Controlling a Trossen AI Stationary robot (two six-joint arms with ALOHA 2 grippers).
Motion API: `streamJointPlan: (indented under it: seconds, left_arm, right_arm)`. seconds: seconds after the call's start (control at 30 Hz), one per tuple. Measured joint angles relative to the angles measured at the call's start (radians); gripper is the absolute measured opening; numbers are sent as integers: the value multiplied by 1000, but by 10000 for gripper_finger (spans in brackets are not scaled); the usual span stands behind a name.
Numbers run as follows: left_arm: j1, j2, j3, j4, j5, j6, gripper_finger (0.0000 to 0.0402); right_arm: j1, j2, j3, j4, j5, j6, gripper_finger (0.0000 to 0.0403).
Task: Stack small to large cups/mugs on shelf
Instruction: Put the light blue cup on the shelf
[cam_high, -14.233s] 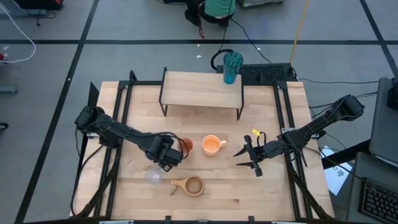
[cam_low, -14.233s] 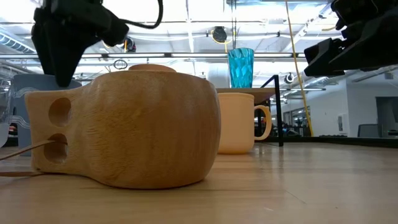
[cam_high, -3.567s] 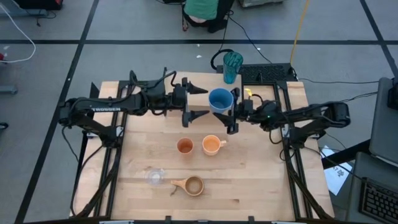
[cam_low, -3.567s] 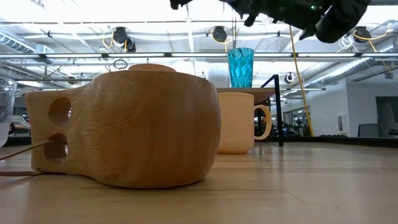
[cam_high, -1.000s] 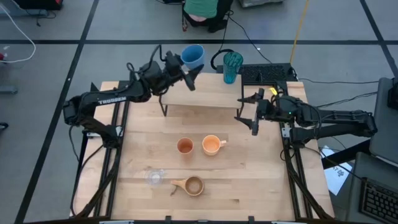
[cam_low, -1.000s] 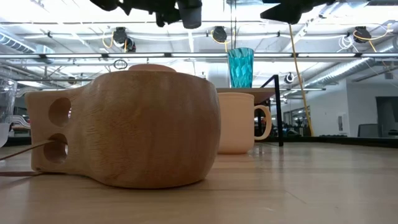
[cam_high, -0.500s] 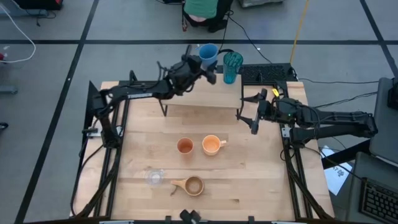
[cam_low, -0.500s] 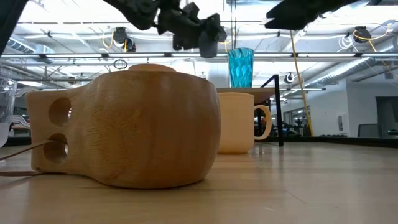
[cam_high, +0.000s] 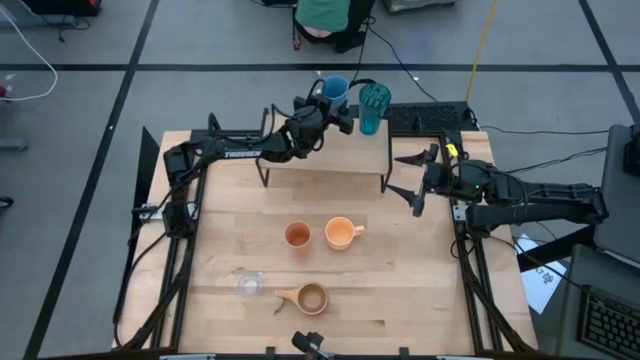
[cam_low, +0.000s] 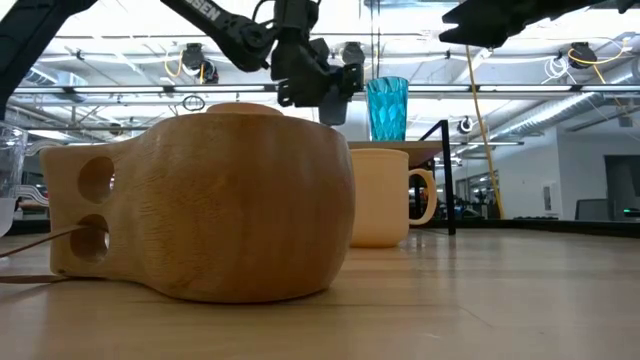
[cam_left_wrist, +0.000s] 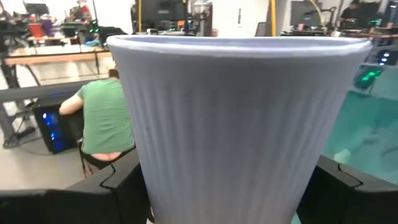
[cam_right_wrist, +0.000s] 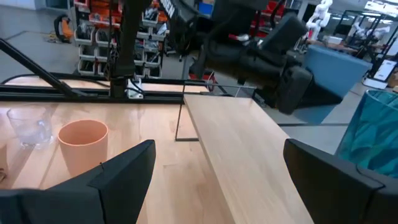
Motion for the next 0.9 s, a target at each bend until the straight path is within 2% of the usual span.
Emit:
streamJointPlan:
  seconds: [0.3, 0.5, 0.67, 0.9]
  left_arm:
    - [-11, 32, 0, -8, -63, -47, 296]
    - [-14, 70, 0, 27, -71, 5, 296]
    - [-13, 82, 0, 32, -88, -14, 296]
    - [-11, 84, 0, 4, -152, -47, 296]
  right_arm:
    - [0, -11, -3, 0, 0, -3, 348]
    - [0, -11, -3, 0, -2, -6, 348]
    - [0, -11, -3, -6, -4, -6, 348]
    - [0, -11, -3, -7, -4, -9, 348]
